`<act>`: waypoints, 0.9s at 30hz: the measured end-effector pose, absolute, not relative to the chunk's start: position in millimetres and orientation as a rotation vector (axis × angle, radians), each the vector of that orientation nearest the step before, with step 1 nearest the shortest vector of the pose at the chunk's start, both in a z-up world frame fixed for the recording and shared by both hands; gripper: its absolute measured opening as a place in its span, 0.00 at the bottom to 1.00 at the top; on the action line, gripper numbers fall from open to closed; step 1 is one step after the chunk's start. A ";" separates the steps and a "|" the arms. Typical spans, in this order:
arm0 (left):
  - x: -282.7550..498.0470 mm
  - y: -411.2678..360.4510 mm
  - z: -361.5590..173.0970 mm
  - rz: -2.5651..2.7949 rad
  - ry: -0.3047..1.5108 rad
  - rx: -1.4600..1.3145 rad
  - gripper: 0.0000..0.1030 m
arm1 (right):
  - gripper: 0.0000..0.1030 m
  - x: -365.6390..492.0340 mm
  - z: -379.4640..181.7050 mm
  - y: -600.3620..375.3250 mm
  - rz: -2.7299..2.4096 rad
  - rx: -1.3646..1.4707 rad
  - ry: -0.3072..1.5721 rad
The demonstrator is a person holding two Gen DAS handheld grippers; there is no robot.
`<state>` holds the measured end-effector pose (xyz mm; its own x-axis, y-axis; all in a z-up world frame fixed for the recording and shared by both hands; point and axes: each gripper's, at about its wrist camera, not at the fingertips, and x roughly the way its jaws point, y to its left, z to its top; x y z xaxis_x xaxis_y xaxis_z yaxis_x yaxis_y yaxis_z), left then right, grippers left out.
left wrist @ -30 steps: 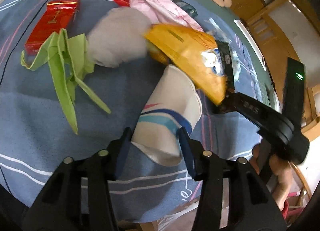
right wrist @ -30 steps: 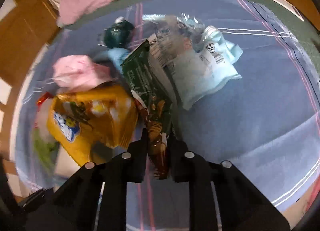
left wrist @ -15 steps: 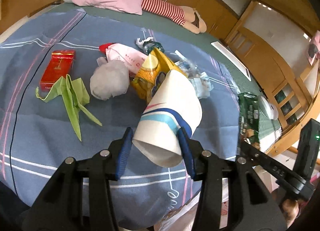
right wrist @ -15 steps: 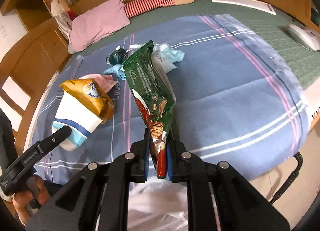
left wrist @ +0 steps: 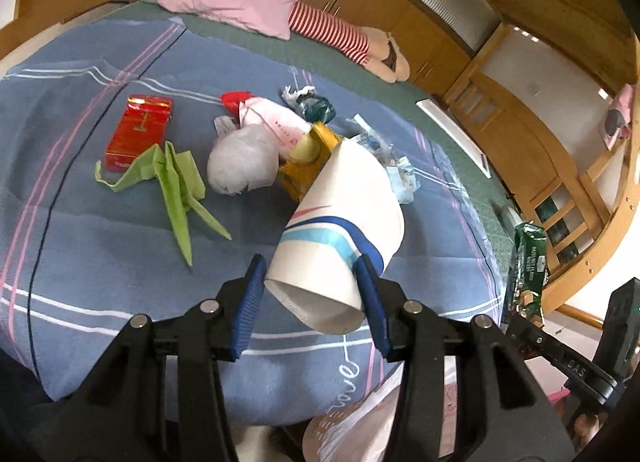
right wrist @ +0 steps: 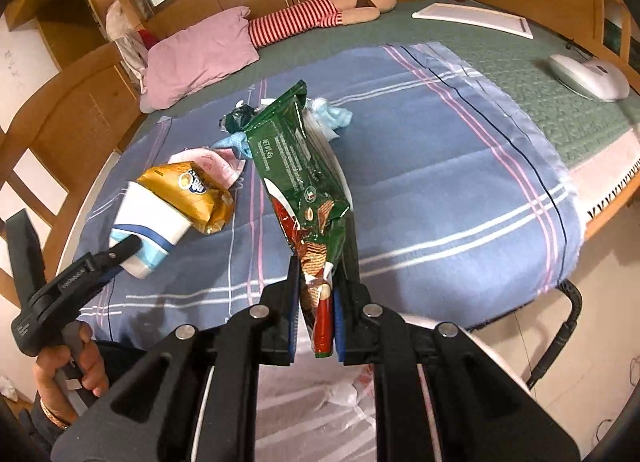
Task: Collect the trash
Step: 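Carry the green snack packet over the white bag and open the right gripper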
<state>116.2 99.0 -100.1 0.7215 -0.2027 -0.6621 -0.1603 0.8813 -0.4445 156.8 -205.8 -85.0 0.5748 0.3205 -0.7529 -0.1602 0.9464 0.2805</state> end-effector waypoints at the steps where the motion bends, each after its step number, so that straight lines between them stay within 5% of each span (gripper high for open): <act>1: 112.0 98.1 -98.5 -0.029 0.762 -0.496 0.46 | 0.15 154.4 -86.1 -206.8 0.279 0.196 0.922; 27: 81.2 146.1 -80.8 -0.018 0.635 -0.522 0.46 | 0.15 114.7 -70.0 -222.7 0.232 0.130 0.901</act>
<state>81.2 146.1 -80.8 0.8093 -0.1727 -0.5614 -0.1406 0.8711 -0.4706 114.7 -222.7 -70.0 0.5981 0.2536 -0.7603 -0.1451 0.9672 0.2085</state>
